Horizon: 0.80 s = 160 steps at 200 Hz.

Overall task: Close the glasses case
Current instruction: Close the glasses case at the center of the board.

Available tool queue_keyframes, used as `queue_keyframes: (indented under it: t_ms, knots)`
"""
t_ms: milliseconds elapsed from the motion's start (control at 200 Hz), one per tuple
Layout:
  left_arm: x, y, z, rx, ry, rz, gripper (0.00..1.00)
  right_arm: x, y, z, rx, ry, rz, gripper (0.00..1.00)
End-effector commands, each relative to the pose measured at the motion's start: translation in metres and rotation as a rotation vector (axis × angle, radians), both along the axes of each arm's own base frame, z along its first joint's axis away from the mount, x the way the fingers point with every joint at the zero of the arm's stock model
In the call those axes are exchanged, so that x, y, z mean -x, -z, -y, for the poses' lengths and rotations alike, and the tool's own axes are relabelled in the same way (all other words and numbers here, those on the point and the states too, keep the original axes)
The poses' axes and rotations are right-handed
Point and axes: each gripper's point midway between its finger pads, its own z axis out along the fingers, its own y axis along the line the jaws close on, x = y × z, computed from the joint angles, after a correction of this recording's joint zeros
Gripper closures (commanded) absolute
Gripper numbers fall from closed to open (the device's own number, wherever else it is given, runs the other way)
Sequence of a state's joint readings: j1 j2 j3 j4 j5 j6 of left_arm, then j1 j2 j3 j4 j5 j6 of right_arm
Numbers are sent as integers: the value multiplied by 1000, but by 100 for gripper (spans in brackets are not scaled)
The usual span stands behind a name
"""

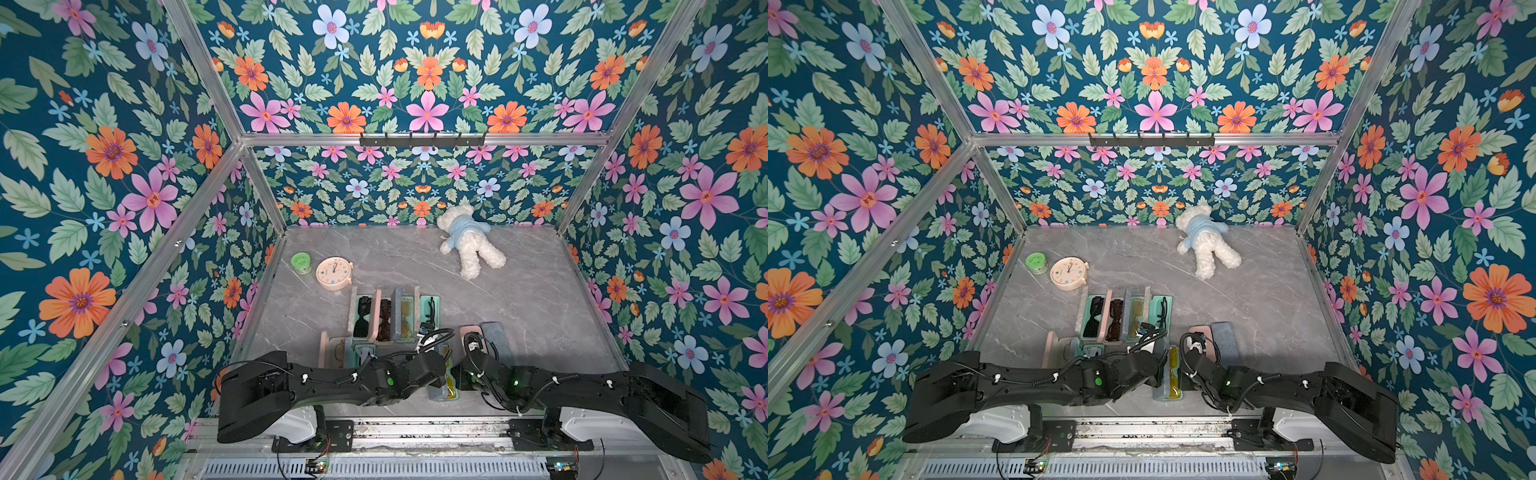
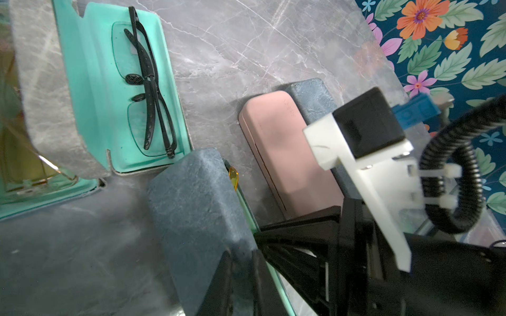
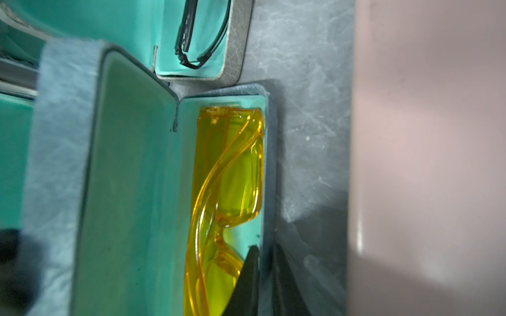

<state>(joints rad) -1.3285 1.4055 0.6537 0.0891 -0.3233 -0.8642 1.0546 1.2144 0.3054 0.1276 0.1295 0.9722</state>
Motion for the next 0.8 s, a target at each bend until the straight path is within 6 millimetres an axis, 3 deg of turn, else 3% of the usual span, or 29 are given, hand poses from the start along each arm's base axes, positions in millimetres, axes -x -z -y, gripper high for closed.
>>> queue_keyframes:
  t_ms: [0, 620, 715, 795]
  knots:
    - [2, 14, -9, -71, 5, -17, 83, 4, 7, 5, 26, -1, -22, 87]
    - [-2, 25, 3, -87, 20, -43, 83, 6, 10, 7, 24, 2, -27, 87]
    - [-5, 21, -2, -75, 4, -41, 77, 6, 9, 7, 22, 2, -26, 88]
    - [-9, 19, -3, -62, -3, -49, 62, 6, 9, 7, 20, -1, -24, 87]
